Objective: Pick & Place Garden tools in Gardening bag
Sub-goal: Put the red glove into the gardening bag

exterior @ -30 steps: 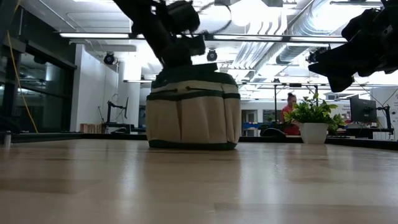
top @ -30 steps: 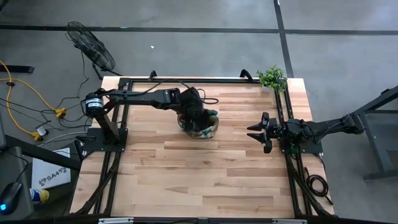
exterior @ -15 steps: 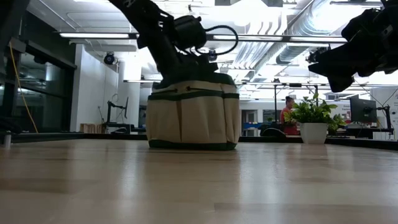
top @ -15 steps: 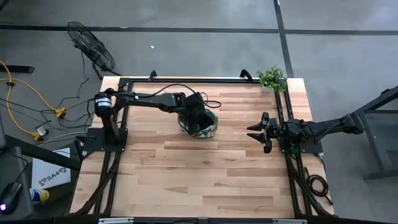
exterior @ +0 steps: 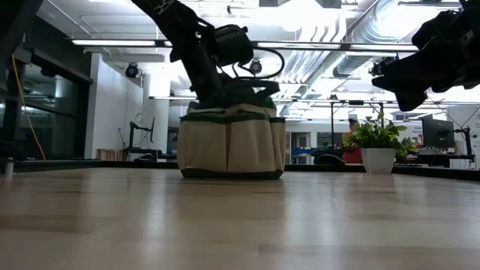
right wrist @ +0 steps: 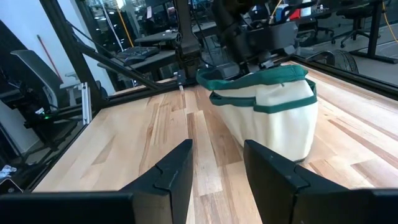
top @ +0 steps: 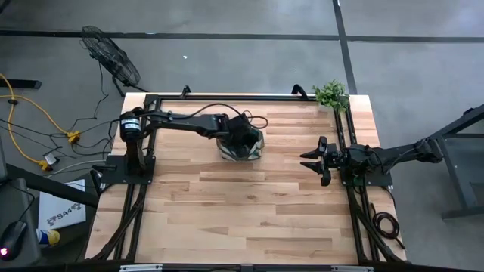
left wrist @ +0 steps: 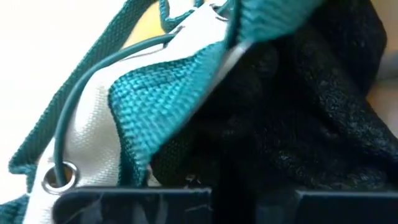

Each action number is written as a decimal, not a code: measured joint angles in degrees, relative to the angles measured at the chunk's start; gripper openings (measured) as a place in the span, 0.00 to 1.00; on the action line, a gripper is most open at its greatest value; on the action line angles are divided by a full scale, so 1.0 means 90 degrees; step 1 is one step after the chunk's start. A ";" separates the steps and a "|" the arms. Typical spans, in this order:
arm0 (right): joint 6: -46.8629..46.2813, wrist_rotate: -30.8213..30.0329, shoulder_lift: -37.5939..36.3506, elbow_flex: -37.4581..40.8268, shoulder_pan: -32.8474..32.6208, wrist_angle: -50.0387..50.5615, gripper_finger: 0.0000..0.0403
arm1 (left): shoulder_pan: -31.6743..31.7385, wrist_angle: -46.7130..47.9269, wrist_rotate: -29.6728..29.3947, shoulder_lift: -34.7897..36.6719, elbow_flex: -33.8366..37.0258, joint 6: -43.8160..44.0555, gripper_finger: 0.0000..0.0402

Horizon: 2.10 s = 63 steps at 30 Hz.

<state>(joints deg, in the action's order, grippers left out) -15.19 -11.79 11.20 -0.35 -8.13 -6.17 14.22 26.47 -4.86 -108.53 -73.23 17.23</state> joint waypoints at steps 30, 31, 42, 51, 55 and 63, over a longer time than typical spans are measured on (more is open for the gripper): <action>0.0001 0.0000 0.0000 -0.0001 -0.0001 0.0002 0.33 | -0.0005 0.1264 0.0079 0.0007 -0.1213 0.0455 0.07; 0.0001 -0.0001 0.0000 -0.0001 -0.0001 0.0001 0.33 | -0.0005 0.1280 0.0105 0.0014 -0.1216 0.0455 0.10; 0.0001 -0.0002 0.0000 -0.0001 -0.0001 0.0002 0.33 | -0.0003 0.1399 0.0301 0.0270 -0.1241 0.0455 0.45; 0.0001 0.0000 0.0000 -0.0001 0.0001 0.0017 0.33 | -0.0012 0.1623 0.0155 0.0754 -0.1243 0.0673 0.52; 0.0001 0.0000 0.0012 -0.0001 -0.0001 0.0000 0.33 | -0.0012 0.1589 0.0143 0.0896 -0.1243 0.1073 0.52; 0.0001 0.0000 0.0019 -0.0001 0.0001 0.0002 0.33 | -0.0095 0.1249 0.0256 0.0976 -0.1243 0.1477 0.52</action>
<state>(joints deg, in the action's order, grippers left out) -15.18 -11.79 11.38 -0.36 -8.12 -6.16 13.37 37.71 -2.56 -99.74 -84.42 30.53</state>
